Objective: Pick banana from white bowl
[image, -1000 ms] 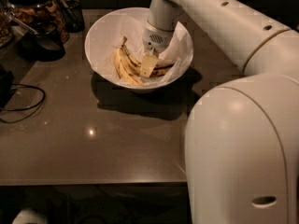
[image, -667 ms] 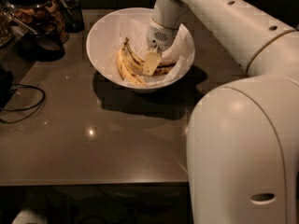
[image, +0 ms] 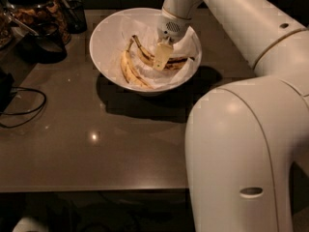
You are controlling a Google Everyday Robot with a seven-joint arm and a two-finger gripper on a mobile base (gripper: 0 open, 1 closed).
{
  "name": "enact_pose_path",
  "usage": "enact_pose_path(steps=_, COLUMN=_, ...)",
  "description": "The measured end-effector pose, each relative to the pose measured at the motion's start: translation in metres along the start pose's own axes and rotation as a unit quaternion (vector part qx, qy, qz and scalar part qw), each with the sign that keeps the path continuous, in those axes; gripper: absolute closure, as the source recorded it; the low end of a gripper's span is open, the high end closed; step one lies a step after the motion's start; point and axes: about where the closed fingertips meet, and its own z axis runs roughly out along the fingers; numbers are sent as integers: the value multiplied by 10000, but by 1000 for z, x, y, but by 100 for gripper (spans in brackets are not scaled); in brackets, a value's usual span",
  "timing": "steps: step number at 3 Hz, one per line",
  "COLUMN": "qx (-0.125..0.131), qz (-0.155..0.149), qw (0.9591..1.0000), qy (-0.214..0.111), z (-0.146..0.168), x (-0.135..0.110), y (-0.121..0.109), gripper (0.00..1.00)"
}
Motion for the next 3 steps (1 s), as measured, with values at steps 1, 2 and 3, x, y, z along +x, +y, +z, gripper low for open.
enact_pose_path(steps=1, qx=92, qz=-18, qw=9999, qy=-122, z=-3, x=-3, y=-2, gripper=100)
enact_pose_path(steps=2, qx=57, qz=67, qw=9997, qy=-245, z=-17, x=2, y=13, gripper=100)
enact_pose_path(steps=3, qx=18, qz=32, qw=9991, qy=-414, z=-33, x=6, y=31, gripper=100)
